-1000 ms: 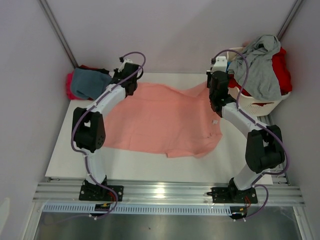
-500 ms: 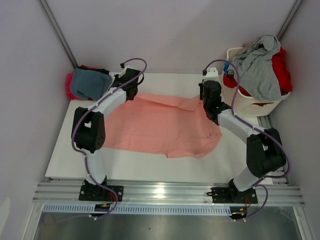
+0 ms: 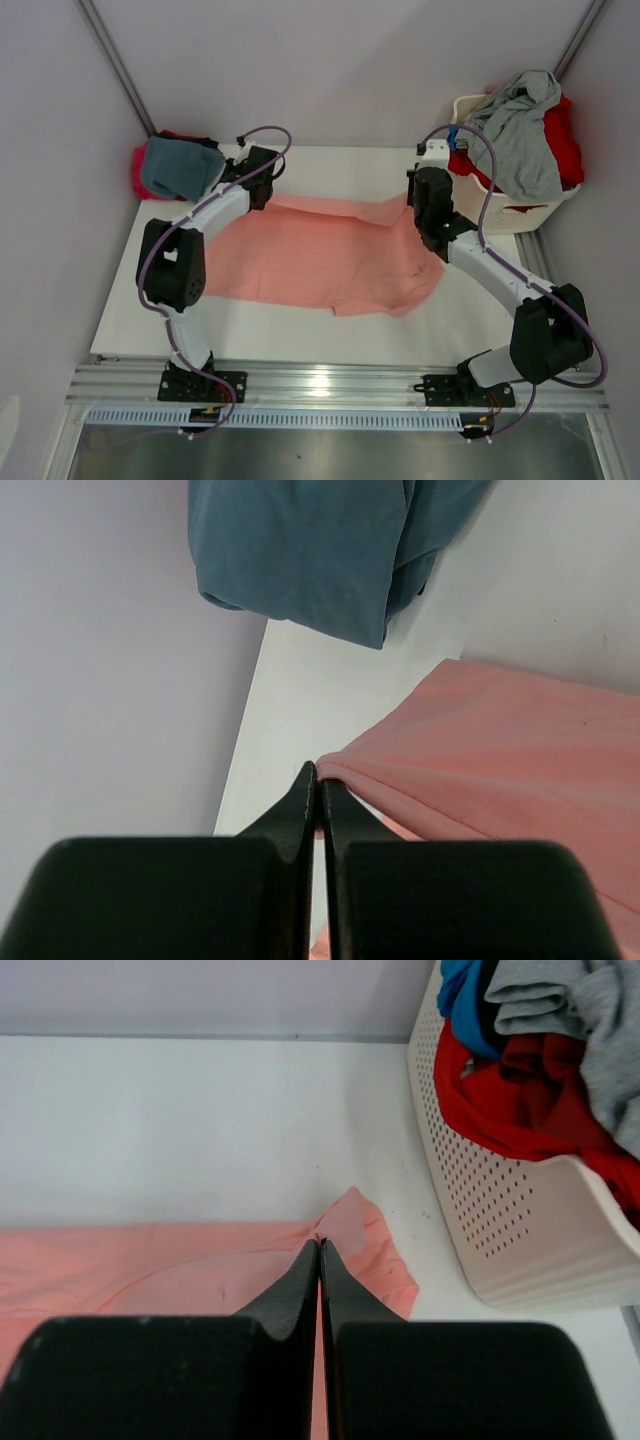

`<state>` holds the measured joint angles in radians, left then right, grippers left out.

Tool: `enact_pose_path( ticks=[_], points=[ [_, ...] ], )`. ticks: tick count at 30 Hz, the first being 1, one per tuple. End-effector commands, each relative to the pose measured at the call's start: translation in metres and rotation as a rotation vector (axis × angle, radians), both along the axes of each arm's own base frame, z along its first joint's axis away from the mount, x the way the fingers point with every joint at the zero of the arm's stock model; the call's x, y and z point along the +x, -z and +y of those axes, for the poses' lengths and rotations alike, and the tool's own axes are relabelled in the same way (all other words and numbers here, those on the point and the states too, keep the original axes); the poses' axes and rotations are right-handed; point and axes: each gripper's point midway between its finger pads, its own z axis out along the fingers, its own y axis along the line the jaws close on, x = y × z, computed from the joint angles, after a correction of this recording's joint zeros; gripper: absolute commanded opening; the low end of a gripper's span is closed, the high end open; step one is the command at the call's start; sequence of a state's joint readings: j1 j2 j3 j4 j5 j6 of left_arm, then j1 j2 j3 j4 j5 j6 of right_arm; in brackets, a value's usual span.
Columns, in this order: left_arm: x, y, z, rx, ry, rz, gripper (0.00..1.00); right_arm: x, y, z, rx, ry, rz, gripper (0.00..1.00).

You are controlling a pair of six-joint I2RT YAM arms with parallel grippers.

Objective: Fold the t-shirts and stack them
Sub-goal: Fold the flattened tshirt in 1/3 of the way

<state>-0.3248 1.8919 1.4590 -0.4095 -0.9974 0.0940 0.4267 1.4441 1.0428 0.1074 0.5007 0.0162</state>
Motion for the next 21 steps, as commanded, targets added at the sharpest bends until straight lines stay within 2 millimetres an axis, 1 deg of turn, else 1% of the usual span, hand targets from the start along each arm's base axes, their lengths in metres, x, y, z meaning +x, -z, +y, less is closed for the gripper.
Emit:
enact_pose_path(
  ticks=[1, 3, 7, 10, 11, 14, 16, 17, 21],
  points=[
    [-0.004, -0.03, 0.003, -0.027, -0.037, -0.122, 0.01, -0.012, -0.017, -0.006, 0.027, 0.039, -0.029, 0.0],
    [-0.006, -0.029, 0.004, -0.021, -0.041, -0.118, 0.0, -0.017, -0.014, -0.006, 0.025, 0.036, -0.012, 0.0],
    [-0.008, -0.029, 0.004, -0.025, -0.04, -0.121, 0.0, -0.028, 0.005, -0.002, -0.004, 0.038, 0.029, 0.0],
    [-0.011, -0.031, 0.003, -0.03, -0.034, -0.125, 0.0, -0.035, 0.013, -0.005, -0.015, 0.057, 0.047, 0.0],
    [-0.012, -0.031, 0.002, -0.03, -0.032, -0.122, 0.01, -0.038, 0.018, -0.007, -0.019, 0.063, 0.058, 0.0],
    [-0.013, -0.03, -0.001, -0.028, -0.022, -0.116, 0.0, -0.043, 0.021, -0.011, -0.018, 0.074, 0.062, 0.0],
    [-0.014, -0.029, -0.003, -0.025, -0.017, -0.112, 0.0, -0.045, 0.019, -0.014, -0.021, 0.087, 0.058, 0.0],
    [-0.014, -0.028, -0.005, -0.024, -0.013, -0.11, 0.0, -0.045, 0.015, -0.015, -0.019, 0.092, 0.048, 0.0],
    [-0.016, -0.025, -0.008, -0.021, -0.003, -0.1, 0.0, -0.053, 0.016, -0.022, -0.032, 0.115, 0.066, 0.0]
  ],
)
